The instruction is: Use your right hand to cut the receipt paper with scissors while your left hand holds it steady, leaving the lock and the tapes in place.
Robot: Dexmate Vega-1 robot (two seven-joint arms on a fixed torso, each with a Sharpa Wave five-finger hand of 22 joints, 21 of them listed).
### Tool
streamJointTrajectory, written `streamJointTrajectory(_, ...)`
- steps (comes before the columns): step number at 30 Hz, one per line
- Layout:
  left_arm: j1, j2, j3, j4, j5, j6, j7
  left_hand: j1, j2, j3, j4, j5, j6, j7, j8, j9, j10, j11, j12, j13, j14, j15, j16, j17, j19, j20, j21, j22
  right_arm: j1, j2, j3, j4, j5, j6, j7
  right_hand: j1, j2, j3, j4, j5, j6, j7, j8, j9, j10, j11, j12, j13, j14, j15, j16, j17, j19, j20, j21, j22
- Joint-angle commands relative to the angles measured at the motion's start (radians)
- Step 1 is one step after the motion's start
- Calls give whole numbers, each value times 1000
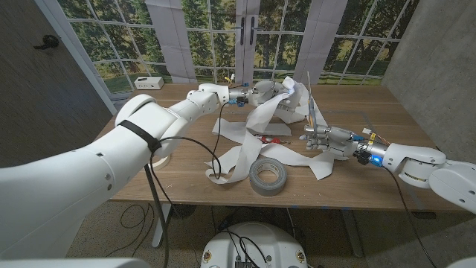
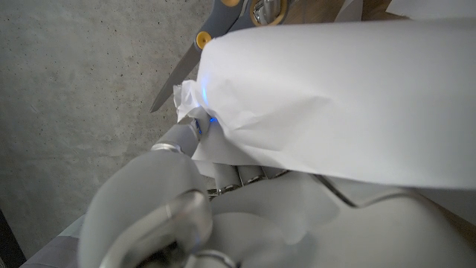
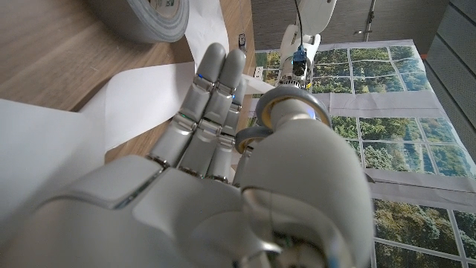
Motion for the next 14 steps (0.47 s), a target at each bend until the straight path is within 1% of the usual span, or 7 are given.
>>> streamJointTrajectory(1, 1, 14, 5, 0, 10, -8, 7, -6, -1, 4, 1, -5, 81, 52, 144, 18, -2, -2, 6, 0, -9, -21, 0, 3, -2, 0, -1, 1, 18, 6, -19, -15, 0, -16, -36, 8, -4, 8, 1, 7, 3, 5, 4, 1, 72, -78, 4, 6, 28, -89, -3, 7, -7, -34, 9, -1)
streamJointTrajectory(3, -1, 16, 8, 0, 14, -12, 15, -6, -1, 4, 1, -5, 81, 52, 144, 18, -2, -2, 6, -2, -9, -22, 0, 4, -3, 0, -1, 1, 31, 6, -30, -6, -11, -5, -26, 7, -4, 8, 1, 7, 3, 4, 4, 1, 71, -78, 4, 8, 28, -89, -4, 8, -8, -34, 11, -1)
streamJointTrajectory(9, -3, 17, 10, 1, 18, 1, 46, -6, -1, 4, 1, -6, 81, 53, 144, 16, -2, -2, 5, -4, -9, -22, 0, 2, -3, 0, -1, 1, 67, 12, -59, 24, 5, -11, -16, 5, -5, 9, 3, 6, 4, 4, 4, 1, 70, -78, 4, 13, 29, -89, -7, 11, -11, -33, 15, -2)
streamJointTrajectory(14, -3, 19, 26, 2, 37, -8, 80, -7, 0, 3, 2, -7, 78, 53, 141, 13, -3, 0, 5, -6, -17, -22, -3, 4, -10, 2, -4, 1, 101, 9, -89, 48, 9, -13, 2, 3, -5, 10, 4, 6, 7, 3, 6, 1, 71, -78, 5, 18, 29, -88, -10, 13, -12, -33, 20, -2)
